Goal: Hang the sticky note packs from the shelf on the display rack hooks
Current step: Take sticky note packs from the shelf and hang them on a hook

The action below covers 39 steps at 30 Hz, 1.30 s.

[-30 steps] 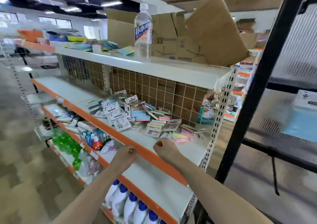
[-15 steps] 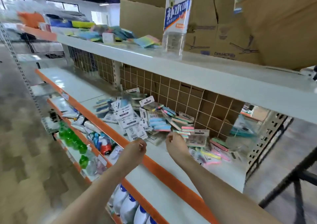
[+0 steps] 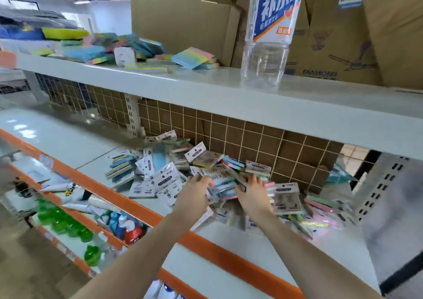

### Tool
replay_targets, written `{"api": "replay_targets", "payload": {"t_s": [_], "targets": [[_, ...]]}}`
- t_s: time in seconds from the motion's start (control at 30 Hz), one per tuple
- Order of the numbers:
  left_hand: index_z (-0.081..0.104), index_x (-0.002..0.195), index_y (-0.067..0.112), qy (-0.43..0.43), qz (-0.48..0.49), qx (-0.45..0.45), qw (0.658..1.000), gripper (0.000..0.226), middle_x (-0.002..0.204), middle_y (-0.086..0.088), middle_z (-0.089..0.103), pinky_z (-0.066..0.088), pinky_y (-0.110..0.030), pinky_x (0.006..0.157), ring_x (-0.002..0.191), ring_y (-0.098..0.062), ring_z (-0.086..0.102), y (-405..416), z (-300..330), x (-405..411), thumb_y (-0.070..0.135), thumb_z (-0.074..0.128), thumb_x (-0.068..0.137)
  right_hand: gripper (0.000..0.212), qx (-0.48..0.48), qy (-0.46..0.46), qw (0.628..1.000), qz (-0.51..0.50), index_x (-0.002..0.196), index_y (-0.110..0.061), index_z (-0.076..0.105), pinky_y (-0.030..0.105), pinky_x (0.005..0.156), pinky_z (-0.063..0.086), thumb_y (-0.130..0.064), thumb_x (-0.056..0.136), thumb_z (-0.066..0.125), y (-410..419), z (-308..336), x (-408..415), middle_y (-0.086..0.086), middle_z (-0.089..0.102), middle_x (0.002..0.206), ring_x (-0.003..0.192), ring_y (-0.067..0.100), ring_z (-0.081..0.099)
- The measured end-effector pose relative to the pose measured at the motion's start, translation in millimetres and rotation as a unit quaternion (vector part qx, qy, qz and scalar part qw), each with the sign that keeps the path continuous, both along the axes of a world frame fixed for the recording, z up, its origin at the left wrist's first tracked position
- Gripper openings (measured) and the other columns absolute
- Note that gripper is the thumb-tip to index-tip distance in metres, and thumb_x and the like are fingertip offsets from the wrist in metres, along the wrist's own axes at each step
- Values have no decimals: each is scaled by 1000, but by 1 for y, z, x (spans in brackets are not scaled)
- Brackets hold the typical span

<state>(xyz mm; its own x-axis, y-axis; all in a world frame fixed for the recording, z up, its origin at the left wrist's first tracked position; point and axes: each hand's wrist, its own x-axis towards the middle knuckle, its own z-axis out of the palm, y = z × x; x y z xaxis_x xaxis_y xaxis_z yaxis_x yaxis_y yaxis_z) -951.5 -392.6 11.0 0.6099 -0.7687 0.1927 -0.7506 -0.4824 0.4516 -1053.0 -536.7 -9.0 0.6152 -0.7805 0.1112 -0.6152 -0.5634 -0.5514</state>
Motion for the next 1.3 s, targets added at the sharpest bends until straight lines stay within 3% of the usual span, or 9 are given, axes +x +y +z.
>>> {"api": "replay_targets", "payload": {"t_s": [0.23,0.4,0.6,0.7,0.8,0.97,1.13,1.23,1.3], "targets": [[53,124,23,-79,-48,23,995,44,128,-1,51,45,-33,95,122,-19,43,3,-21,55,-1,48,87,41,-174,86,980,-33,136,-16,41,37,96,42,-32,99,42,12,-14,9,8,48,131,120,28,47],[65,111,27,-123,-95,-19,988,20,115,7,61,43,-28,95,111,-13,53,-1,-22,75,26,51,95,37,-129,37,990,-50,133,-17,44,35,91,45,-22,96,44,23,-11,8,6,47,131,117,26,49],[72,93,25,-140,-139,-104,975,9,98,7,70,45,-36,94,97,-16,62,-10,2,76,25,66,87,29,-12,-127,983,-132,121,-15,55,29,67,41,-11,93,49,29,2,-4,3,57,118,82,23,57],[73,88,19,-116,-169,-166,964,8,80,2,71,52,-26,65,65,-10,60,-18,18,73,19,74,80,14,42,-210,960,-178,101,-11,61,26,59,37,-9,93,50,27,11,-12,1,62,88,76,20,51],[72,99,8,-79,-161,-194,964,15,76,-5,70,28,-6,47,51,-5,46,-27,28,69,16,67,87,15,137,-280,925,-216,86,-1,55,29,57,37,-12,94,49,25,20,-22,17,56,75,69,31,51],[68,95,0,-42,-165,-258,951,10,71,-8,69,26,-5,50,53,-7,48,-35,38,61,5,66,87,7,362,-443,788,-226,97,-8,59,32,65,56,-8,96,52,28,20,-39,21,66,107,99,32,66],[65,98,0,13,-161,-251,954,13,65,3,56,30,-10,45,49,-5,48,-39,47,42,10,60,91,35,474,-544,666,-193,122,-13,51,45,65,60,5,93,44,32,12,-62,20,61,117,100,40,64],[63,104,4,39,-179,-200,962,17,79,-3,63,32,-19,55,68,-20,59,-44,51,24,17,55,95,15,486,-549,651,-194,108,-17,54,41,59,59,-12,93,54,36,15,-77,15,65,110,84,33,68],[61,105,9,55,-197,-169,964,17,84,3,62,34,-20,56,73,-16,57,-48,55,10,21,52,97,24,474,-539,669,-194,113,-17,56,37,56,55,-27,91,59,38,18,-90,13,67,107,81,28,67]]}}
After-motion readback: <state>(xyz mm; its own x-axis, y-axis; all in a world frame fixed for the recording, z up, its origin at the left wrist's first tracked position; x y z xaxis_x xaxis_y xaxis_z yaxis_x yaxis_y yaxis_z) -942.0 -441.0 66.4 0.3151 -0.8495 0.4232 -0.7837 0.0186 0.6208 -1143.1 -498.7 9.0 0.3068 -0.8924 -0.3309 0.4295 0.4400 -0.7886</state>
